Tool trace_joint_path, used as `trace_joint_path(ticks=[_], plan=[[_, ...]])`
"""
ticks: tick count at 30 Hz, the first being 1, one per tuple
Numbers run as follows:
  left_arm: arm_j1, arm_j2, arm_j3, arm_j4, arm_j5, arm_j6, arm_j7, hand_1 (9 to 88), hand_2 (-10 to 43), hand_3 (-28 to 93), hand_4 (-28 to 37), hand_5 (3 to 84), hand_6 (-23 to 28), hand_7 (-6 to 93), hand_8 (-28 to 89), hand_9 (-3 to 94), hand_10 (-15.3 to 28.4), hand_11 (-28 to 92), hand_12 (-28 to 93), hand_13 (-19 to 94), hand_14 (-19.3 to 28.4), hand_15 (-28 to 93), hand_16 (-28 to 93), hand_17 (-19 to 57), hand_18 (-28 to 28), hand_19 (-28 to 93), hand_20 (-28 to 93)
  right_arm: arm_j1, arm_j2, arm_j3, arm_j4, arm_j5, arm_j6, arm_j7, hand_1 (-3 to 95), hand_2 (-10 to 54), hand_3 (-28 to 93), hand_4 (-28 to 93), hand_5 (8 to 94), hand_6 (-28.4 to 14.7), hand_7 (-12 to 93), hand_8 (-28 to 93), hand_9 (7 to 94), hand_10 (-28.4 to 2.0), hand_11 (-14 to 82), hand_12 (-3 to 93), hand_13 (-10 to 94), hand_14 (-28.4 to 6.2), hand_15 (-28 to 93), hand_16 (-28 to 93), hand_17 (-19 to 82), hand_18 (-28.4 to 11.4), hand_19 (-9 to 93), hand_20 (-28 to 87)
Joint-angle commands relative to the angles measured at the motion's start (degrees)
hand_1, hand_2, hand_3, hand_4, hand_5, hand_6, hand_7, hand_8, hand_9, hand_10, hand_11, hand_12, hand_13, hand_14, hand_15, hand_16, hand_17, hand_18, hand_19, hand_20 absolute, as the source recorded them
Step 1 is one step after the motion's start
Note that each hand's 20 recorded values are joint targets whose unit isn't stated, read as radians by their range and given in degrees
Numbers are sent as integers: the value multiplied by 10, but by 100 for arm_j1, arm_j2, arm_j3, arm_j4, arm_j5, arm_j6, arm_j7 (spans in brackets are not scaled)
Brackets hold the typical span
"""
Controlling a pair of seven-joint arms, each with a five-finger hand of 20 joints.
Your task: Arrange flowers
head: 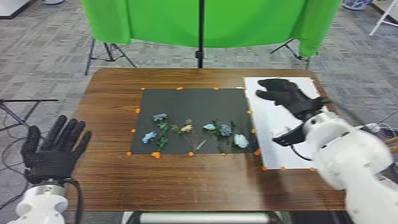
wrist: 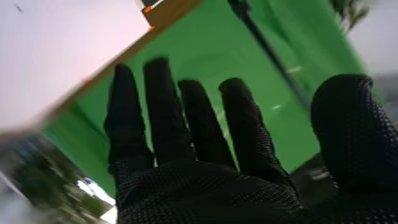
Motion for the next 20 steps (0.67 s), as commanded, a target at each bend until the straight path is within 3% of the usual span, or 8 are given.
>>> trace_joint_path(ticks=[1,5,8,10,13,15,18,20], plan=[[24,10,-126,65,38,-293,-18,235,125,679,-283,433,87,72,-83,421,145,162,97,374,139,281,-47,-51,140,345,140,-170,-869,964,284,3054,274,-784,177,112,683,-283,339,-23,64,-76,322,-132,18,130,291,-143,68,240,133,-148,283,162],[-46,23,-192,96,14,-367,-21,213,162,613,-283,430,85,66,-80,419,145,154,100,370,142,269,-34,-52,140,342,141,-392,-1004,1112,176,3744,522,-870,144,113,695,-283,334,-13,58,-74,316,-122,15,125,266,-141,52,240,116,-148,255,174],[3,-28,-404,162,328,-800,-373,227,178,536,-283,414,80,49,-74,400,146,129,100,344,136,210,-19,-50,137,310,129,-544,-1110,1192,78,3988,304,-973,132,112,704,-283,338,-14,59,-72,312,-119,16,123,256,-142,46,241,113,-149,240,174],[-10,-37,-479,198,483,-940,-478,219,174,535,-283,397,78,38,-72,373,142,104,98,318,131,167,-16,-51,135,288,120,-610,-1195,1207,21,3929,281,-1144,122,112,709,-283,338,-14,58,-71,307,-116,14,121,247,-140,40,242,111,-149,227,174],[-80,-10,-476,234,624,-933,-474,218,148,577,-283,382,75,28,-68,342,135,82,99,299,124,131,-7,-52,133,270,115,-684,-1288,1248,-78,3868,275,-1207,118,110,712,-283,331,-9,52,-72,301,-111,12,119,243,-139,36,242,110,-149,216,174],[-116,3,-462,253,579,-973,-429,220,137,599,-283,378,75,24,-67,334,133,76,100,293,119,116,-2,-52,131,264,115,-730,-1328,1296,-146,3851,248,-1199,116,110,715,-283,330,-7,51,-71,301,-110,12,118,243,-138,35,243,110,-149,212,176],[-141,-9,-476,332,791,-1179,-498,212,135,655,-283,375,73,23,-66,329,130,72,102,291,117,97,5,-51,130,257,115,-771,-1284,1339,-191,3884,196,-1237,116,111,715,-283,330,-6,51,-71,303,-107,13,116,247,-137,35,245,110,-150,209,181],[-170,2,-454,328,752,-1156,-491,214,135,667,-283,374,72,23,-66,326,128,70,102,286,115,88,7,-51,129,251,114,-797,-1310,1397,-227,3899,116,-1222,117,111,715,-283,330,-5,52,-71,304,-106,14,115,249,-135,35,245,110,-149,208,183]])
